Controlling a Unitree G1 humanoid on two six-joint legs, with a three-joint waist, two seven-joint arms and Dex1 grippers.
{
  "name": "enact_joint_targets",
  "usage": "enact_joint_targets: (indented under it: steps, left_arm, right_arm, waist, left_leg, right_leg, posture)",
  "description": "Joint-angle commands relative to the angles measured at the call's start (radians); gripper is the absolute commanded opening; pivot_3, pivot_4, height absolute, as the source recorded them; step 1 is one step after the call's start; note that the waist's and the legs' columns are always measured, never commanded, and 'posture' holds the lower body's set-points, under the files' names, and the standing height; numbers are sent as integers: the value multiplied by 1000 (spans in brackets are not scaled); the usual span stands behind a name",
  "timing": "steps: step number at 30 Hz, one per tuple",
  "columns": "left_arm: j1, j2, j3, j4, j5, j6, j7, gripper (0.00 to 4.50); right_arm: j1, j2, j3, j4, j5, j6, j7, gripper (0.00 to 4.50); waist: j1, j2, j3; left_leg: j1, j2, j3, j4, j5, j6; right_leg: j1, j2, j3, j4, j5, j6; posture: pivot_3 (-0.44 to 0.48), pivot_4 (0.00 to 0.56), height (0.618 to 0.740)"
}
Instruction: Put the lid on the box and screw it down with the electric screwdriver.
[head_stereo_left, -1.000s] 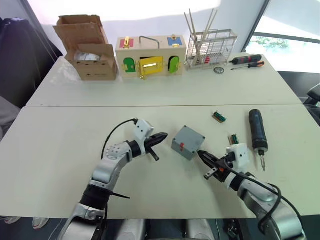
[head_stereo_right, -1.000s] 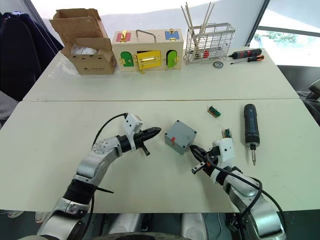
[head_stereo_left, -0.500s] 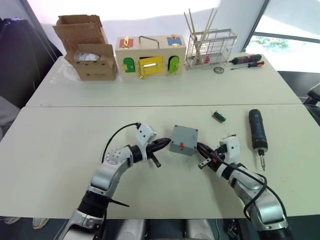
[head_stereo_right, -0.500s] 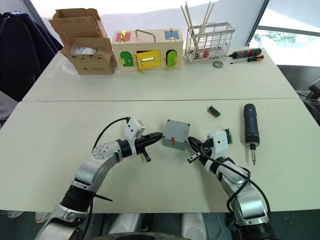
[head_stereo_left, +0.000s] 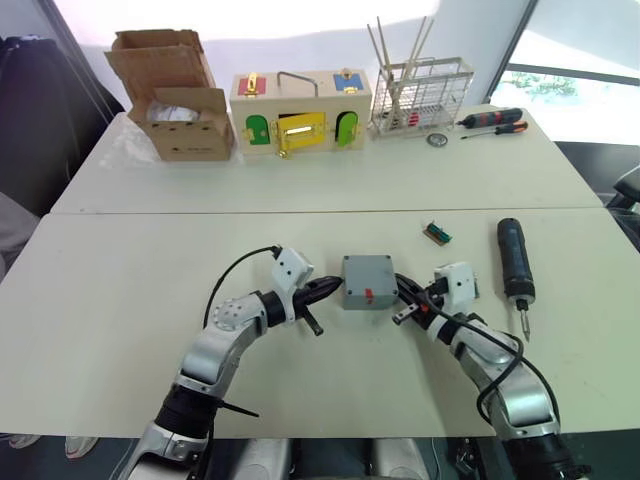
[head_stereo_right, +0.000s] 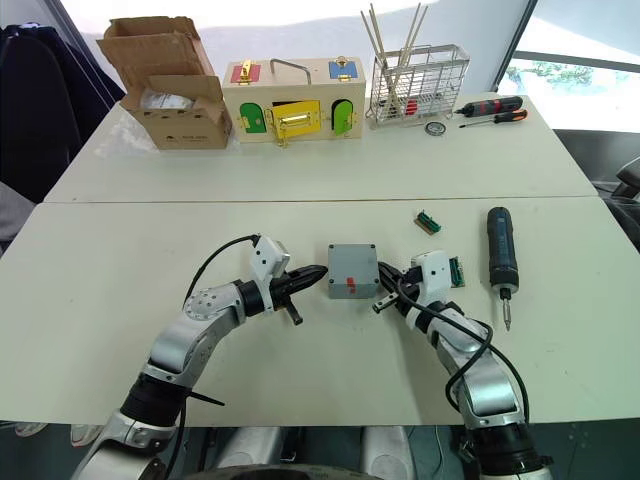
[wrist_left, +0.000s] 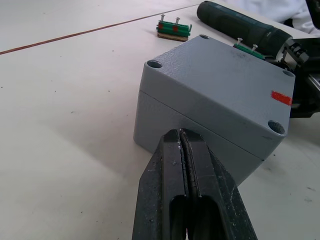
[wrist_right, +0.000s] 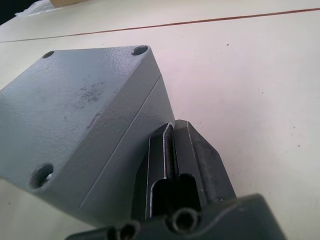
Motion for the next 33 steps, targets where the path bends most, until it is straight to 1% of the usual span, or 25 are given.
enact_joint_targets:
  steps: [1,4,6,10,14,17,20,22,25,28,31,33]
  left_arm:
    - [5,-5,3,-31,-7,-5,10,0]
    - [29,1,68,-68,-23,-10,57,0]
    - [60,13,112,-124,-47,1,80,0]
    - [139,36,221,-307,-180,114,114,0]
    - [156,68,270,-427,-260,208,150,0]
    - [163,122,240,-493,-296,250,111,0]
    - [153,161,161,-515,-278,245,76,0]
    - [146,182,113,-532,-268,243,55,0]
    - [132,230,41,-540,-246,234,5,0]
    - [107,252,4,-510,-228,199,-37,0]
    - [86,267,-34,-479,-191,157,-72,0]
    - [84,260,-42,-471,-189,145,-77,0]
  right_arm:
    - [-23,8,-9,-5,0,-32,12,54]
    - [4,-10,-40,-39,3,-33,9,54]
    - [31,-16,-80,-78,13,-26,-7,54]
    - [107,-26,-170,-199,47,12,-29,54]
    - [160,-24,-225,-279,77,47,-41,54]
    - [206,3,-259,-359,126,101,-72,54]
    - [242,12,-277,-408,143,133,-93,54]
    - [255,16,-312,-426,161,154,-114,54]
    - [285,3,-373,-443,186,180,-127,54]
    - [325,-26,-410,-447,181,184,-110,54]
    - [355,-47,-431,-444,174,188,-100,842]
    - [367,-57,-432,-447,176,194,-91,1805]
  waist:
    - [0,0,0]
    - [0,0,0]
    - [0,0,0]
    - [0,1,0]
    - [2,1,0]
    - [2,1,0]
    - [1,1,0]
    - [1,1,0]
    - [2,1,1]
    - [2,2,1]
    - [2,2,1]
    - [2,2,1]
  left_leg:
    - [0,0,0,0,0,0]
    - [0,0,0,0,0,0]
    - [-2,0,0,0,0,0]
    - [-11,0,0,0,1,-1]
    - [-11,0,-1,0,1,-2]
    - [-11,0,-1,0,1,-2]
    - [-11,0,-1,0,1,-2]
    - [-11,0,-1,0,1,-2]
    - [-11,0,-1,0,1,-2]
    - [-11,0,-1,0,1,-2]
    - [-11,0,-1,0,1,-2]
    - [-11,0,-1,0,1,-2]
  right_leg:
    - [0,0,0,0,0,0]
    - [0,0,0,0,0,0]
    - [-2,0,0,0,0,0]
    - [-11,0,1,1,0,0]
    - [-12,0,0,2,1,-1]
    - [-11,0,0,2,1,-1]
    - [-11,0,0,1,1,-1]
    - [-11,0,0,1,1,-1]
    - [-11,0,0,1,1,-1]
    - [-11,0,0,1,1,-2]
    - [-11,0,0,1,0,-2]
    - [-11,0,0,1,-1,-4]
  posture:
    - [0,150,734]
    - [0,150,734]
    - [0,150,734]
    - [0,150,734]
    - [0,150,734]
    - [0,150,734]
    - [0,150,734]
    - [0,150,734]
    - [0,150,734]
    - [0,150,734]
    - [0,150,734]
    - [0,150,734]
